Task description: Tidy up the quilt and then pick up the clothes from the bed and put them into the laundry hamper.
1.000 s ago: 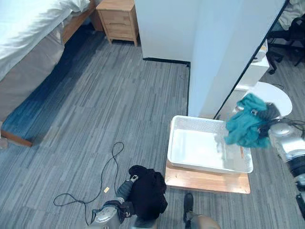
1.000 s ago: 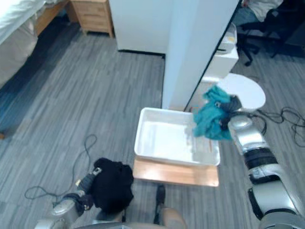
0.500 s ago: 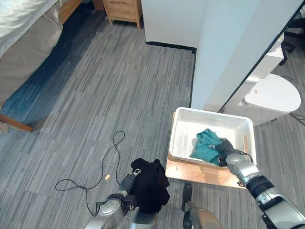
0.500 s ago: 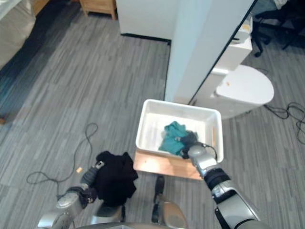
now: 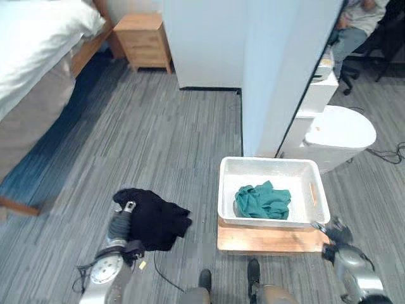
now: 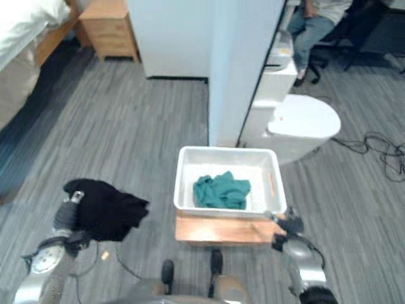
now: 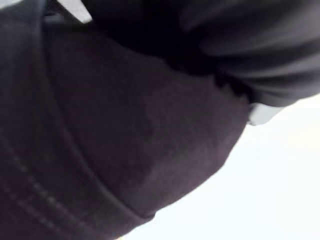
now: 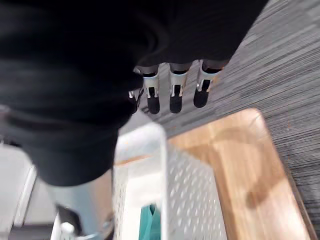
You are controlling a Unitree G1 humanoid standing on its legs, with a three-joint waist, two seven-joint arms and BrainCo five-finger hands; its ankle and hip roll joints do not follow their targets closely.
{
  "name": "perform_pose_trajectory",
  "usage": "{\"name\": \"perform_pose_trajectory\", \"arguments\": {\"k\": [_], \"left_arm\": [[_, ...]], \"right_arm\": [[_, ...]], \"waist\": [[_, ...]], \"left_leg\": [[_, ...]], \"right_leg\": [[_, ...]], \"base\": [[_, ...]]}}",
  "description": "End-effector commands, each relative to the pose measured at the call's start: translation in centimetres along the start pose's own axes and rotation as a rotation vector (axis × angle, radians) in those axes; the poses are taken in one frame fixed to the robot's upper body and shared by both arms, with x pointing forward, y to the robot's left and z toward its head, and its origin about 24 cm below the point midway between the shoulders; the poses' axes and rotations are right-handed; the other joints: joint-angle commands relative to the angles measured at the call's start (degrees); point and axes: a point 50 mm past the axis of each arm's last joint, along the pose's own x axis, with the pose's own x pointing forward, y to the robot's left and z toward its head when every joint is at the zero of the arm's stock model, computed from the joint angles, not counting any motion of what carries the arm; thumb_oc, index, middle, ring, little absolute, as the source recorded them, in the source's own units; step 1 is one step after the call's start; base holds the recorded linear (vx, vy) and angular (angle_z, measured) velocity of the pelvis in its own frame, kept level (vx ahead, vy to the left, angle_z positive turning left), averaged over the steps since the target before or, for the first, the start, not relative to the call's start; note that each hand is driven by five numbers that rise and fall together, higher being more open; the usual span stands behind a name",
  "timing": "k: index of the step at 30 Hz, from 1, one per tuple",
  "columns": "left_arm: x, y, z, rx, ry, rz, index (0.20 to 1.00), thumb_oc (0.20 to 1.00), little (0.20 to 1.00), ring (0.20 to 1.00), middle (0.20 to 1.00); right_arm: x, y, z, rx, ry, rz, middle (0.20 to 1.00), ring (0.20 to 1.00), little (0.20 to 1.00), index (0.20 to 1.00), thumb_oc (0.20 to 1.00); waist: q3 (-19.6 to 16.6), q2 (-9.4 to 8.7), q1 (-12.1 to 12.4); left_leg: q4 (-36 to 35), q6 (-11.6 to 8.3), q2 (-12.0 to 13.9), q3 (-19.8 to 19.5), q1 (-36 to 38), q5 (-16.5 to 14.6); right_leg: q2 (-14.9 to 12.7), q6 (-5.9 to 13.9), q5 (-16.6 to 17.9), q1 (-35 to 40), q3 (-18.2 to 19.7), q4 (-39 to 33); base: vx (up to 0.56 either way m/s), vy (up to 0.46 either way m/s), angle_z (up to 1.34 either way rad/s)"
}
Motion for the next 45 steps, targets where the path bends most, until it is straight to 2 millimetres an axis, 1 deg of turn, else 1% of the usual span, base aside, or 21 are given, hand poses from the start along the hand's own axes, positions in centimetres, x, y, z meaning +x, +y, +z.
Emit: {"name": "perform_pose_trajectory", "arguments": {"k": [1, 2, 3, 4, 6, 7, 9, 11, 13, 14, 18, 22, 24, 25, 26, 30, 33, 36, 37, 43, 45], "left_arm": [[1.1, -0.6, 5.4, 0.111, -0.295, -0.084, 0.200, 0.200, 0.200, 0.200, 0.200], [1.8, -0.7, 6.9, 0.145, -0.346, -0.088, 0.200, 0.200, 0.200, 0.200, 0.200], [1.8, -0.7, 7.1, 0.150, -0.351, -0.088, 0.200, 0.200, 0.200, 0.200, 0.200], [2.9, -0.9, 8.8, 0.180, -0.389, -0.088, 0.200, 0.200, 0.200, 0.200, 0.200], [4.1, -1.3, 10.0, 0.194, -0.415, -0.093, 0.200, 0.200, 0.200, 0.200, 0.200], [5.5, -2.2, 10.9, 0.216, -0.422, -0.089, 0.200, 0.200, 0.200, 0.200, 0.200], [6.3, -2.6, 11.1, 0.228, -0.417, -0.072, 0.200, 0.200, 0.200, 0.200, 0.200], [8.0, -3.4, 10.3, 0.310, -0.361, -0.001, 0.200, 0.200, 0.200, 0.200, 0.200], [8.8, -3.5, 9.7, 0.330, -0.331, 0.028, 0.200, 0.200, 0.200, 0.200, 0.200], [9.6, -3.4, 8.9, 0.342, -0.293, 0.053, 0.200, 0.200, 0.200, 0.200, 0.200], [10.7, -3.1, 7.1, 0.388, -0.210, 0.084, 0.200, 0.200, 0.200, 0.200, 0.200], [11.2, -3.5, 4.9, 0.481, -0.123, 0.059, 0.200, 0.200, 0.200, 0.200, 0.200], [11.5, -4.3, 3.5, 0.525, -0.058, 0.010, 0.200, 0.200, 0.200, 0.200, 0.200], [11.4, -4.7, 3.0, 0.548, -0.039, 0.004, 0.263, 0.263, 0.263, 0.263, 0.263], [11.3, -5.2, 2.0, 0.589, -0.002, -0.011, 1.000, 1.000, 1.000, 1.000, 1.000], [10.9, -6.9, 0.4, 0.671, 0.015, -0.028, 1.000, 1.000, 1.000, 1.000, 1.000], [10.8, -7.2, 0.9, 0.631, -0.024, 0.003, 1.000, 1.000, 1.000, 1.000, 1.000], [11.0, -6.7, 2.3, 0.593, -0.077, 0.030, 1.000, 1.000, 1.000, 1.000, 1.000], [11.0, -6.3, 3.7, 0.544, -0.132, 0.050, 1.000, 1.000, 1.000, 1.000, 1.000], [10.2, -5.6, 8.9, 0.344, -0.360, 0.100, 1.000, 1.000, 1.000, 1.000, 1.000], [9.6, -5.4, 9.9, 0.290, -0.406, 0.110, 1.000, 1.000, 1.000, 1.000, 1.000]], "right_arm": [[0.0, -1.3, -3.0, -0.026, 0.091, -0.023, 1.000, 1.000, 1.000, 1.000, 1.000], [-0.6, -2.2, -6.4, -0.063, 0.208, -0.037, 1.000, 1.000, 1.000, 1.000, 1.000], [-0.7, -2.2, -6.7, -0.069, 0.220, -0.038, 1.000, 1.000, 1.000, 1.000, 1.000], [-1.6, -2.9, -10.2, -0.146, 0.330, -0.038, 1.000, 1.000, 1.000, 1.000, 1.000], [-2.8, -3.8, -13.4, -0.243, 0.460, -0.026, 1.000, 1.000, 1.000, 1.000, 1.000], [-4.3, -5.2, -16.3, -0.369, 0.595, -0.010, 1.000, 1.000, 1.000, 1.000, 1.000], [-5.5, -6.2, -18.0, -0.448, 0.683, 0.006, 1.000, 1.000, 1.000, 1.000, 1.000], [-7.6, -7.8, -20.1, -0.528, 0.798, 0.031, 1.000, 1.000, 1.000, 1.000, 1.000], [-7.6, -8.0, -20.1, -0.541, 0.790, 0.033, 1.000, 1.000, 1.000, 1.000, 1.000], [-7.3, -8.3, -19.8, -0.551, 0.768, 0.037, 1.000, 1.000, 1.000, 1.000, 1.000], [-6.1, -8.1, -18.7, -0.573, 0.690, 0.049, 1.000, 1.000, 1.000, 1.000, 1.000], [-4.1, -6.8, -16.3, -0.586, 0.548, 0.077, 1.000, 1.000, 1.000, 1.000, 1.000], [-3.1, -5.8, -15.0, -0.596, 0.481, 0.098, 1.000, 1.000, 1.000, 1.000, 1.000], [-2.9, -5.6, -14.7, -0.600, 0.472, 0.102, 1.000, 1.000, 1.000, 1.000, 1.000], [-2.7, -5.0, -14.4, -0.618, 0.455, 0.115, 1.000, 1.000, 1.000, 1.000, 1.000], [-2.5, -3.9, -14.1, -0.665, 0.429, 0.141, 1.000, 1.000, 1.000, 1.000, 1.000], [-2.8, -3.9, -14.5, -0.693, 0.439, 0.146, 1.000, 1.000, 1.000, 1.000, 1.000], [-3.3, -4.1, -15.1, -0.723, 0.462, 0.151, 1.000, 1.000, 1.000, 1.000, 1.000], [-3.7, -4.3, -15.7, -0.732, 0.482, 0.152, 1.000, 1.000, 1.000, 1.000, 1.000], [-4.9, -4.2, -17.3, -0.722, 0.533, 0.155, 1.000, 1.000, 1.000, 1.000, 1.000], [-5.2, -4.0, -17.6, -0.720, 0.542, 0.159, 1.000, 1.000, 1.000, 1.000, 1.000]], "waist": [[-3.9, -0.66, -2.5], [-4.0, 0.26, -4.2], [-4.0, 0.33, -4.3], [-3.9, 1.36, -6.2], [-3.5, 2.29, -8.0], [-3.0, 3.18, -9.9], [-2.5, 3.61, -11.1], [-1.6, 4.33, -13.6], [-1.1, 4.60, -14.7], [-0.7, 4.77, -15.9], [0.5, 4.74, -17.7], [1.6, 4.32, -19.1], [2.4, 4.25, -19.6], [2.7, 4.20, -19.7], [2.7, 4.20, -19.7], [2.5, 4.08, -19.6], [1.6, 4.17, -19.3], [0.7, 4.10, -18.7], [0.2, 3.88, -18.1], [-1.4, 3.06, -14.8], [-2.2, 2.83, -13.4]], "left_leg": [[0.0, -1.26, 2.1, 3.8, -0.8, -2.4], [0.0, -1.26, 2.0, 4.5, -0.5, -2.6], [0.0, -1.27, 2.0, 4.6, -0.4, -2.7], [0.0, -1.40, 2.0, 5.5, -0.1, -2.9], [0.0, -1.53, 1.9, 6.5, 0.1, -3.2], [0.0, -1.68, 2.0, 7.6, 0.3, -3.3], [0.0, -1.81, 2.1, 8.4, 0.5, -3.3], [0.0, -1.88, 2.4, 10.2, 0.7, -3.4], [0.0, -1.89, 2.4, 11.0, 0.3, -3.3], [0.0, -1.89, 2.6, 12.0, -0.3, -3.1], [0.0, -1.94, 3.1, 14.5, -1.5, -2.6], [0.1, -1.95, 3.6, 16.7, -2.0, -1.9], [0.6, -1.95, 3.8, 17.4, -2.5, -1.7], [0.7, -1.92, 3.8, 17.3, -2.4, -1.8], [0.8, -1.94, 3.9, 17.3, -2.6, -1.7], [1.1, -1.98, 4.0, 17.2, -2.6, -1.5], [1.0, -1.98, 4.1, 17.2, -2.0, -1.4], [1.1, -1.99, 4.2, 17.1, -1.5, -1.5], [1.0, -1.99, 4.4, 16.7, -0.9, -1.6], [0.6, -1.77, 4.3, 14.1, 0.4, -2.0], [0.4, -1.76, 4.2, 13.0, 0.3, -2.0]], "right_leg": [[-3.8, 5.09, -5.1, 1.3, 0.7, -0.3], [-3.8, 5.20, -5.1, 1.1, 1.8, -0.3], [-3.8, 5.22, -5.1, 1.1, 1.9, -0.3], [-4.0, 5.47, -5.0, 0.7, 3.2, -0.3], [-4.2, 5.82, -4.8, 0.3, 4.5, -0.3], [-4.4, 6.23, -4.5, -0.2, 5.9, -0.3], [-4.5, 6.48, -4.3, -0.5, 6.7, -0.3], [-4.5, 7.01, -3.9, -1.4, 8.4, -0.3], [-4.6, 7.16, -3.6, -2.3, 9.0, -0.3], [-4.6, 7.28, -3.2, -3.4, 9.5, -0.3], [-4.2, 7.28, -2.7, -5.7, 10.3, -0.3], [-3.7, 6.97, -2.2, -6.8, 10.6, -0.3], [-3.7, 6.76, -2.1, -7.1, 10.6, -0.3], [-3.8, 6.79, -2.3, -6.8, 10.3, -0.3], [-3.6, 6.66, -2.2, -6.9, 10.4, -0.3], [-3.6, 6.30, -2.3, -6.4, 10.0, -0.3], [-3.4, 6.13, -2.7, -5.4, 9.7, -0.3], [-3.3, 6.00, -3.1, -4.4, 9.2, -0.3], [-3.3, 5.93, -3.5, -3.4, 8.6, -0.3], [-3.5, 5.75, -4.8, -0.4, 6.2, -0.3], [-3.6, 5.66, -5.0, 0.0, 5.5, -0.3]], "base": [[0.03, 0.022, -0.15], [0.02, 0.011, -0.17], [0.02, 0.050, -0.18], [0.01, 0.056, -0.21], [0.02, 0.060, -0.33], [0.02, 0.041, -0.38], [0.03, 0.023, -0.53], [0.06, 0.018, -0.63], [-0.02, 0.028, -0.63], [-0.07, 0.026, -0.75], [-0.06, 0.004, -0.55], [0.00, -0.010, -0.26], [-0.02, 0.018, -0.10], [-0.01, 0.010, -0.09], [0.00, 0.015, -0.09], [0.02, 0.011, 0.00], [0.08, 0.033, 0.05], [0.06, 0.004, 0.02], [0.03, -0.006, 0.01], [0.02, 0.001, 0.16], [-0.01, 0.020, 0.29]]}}
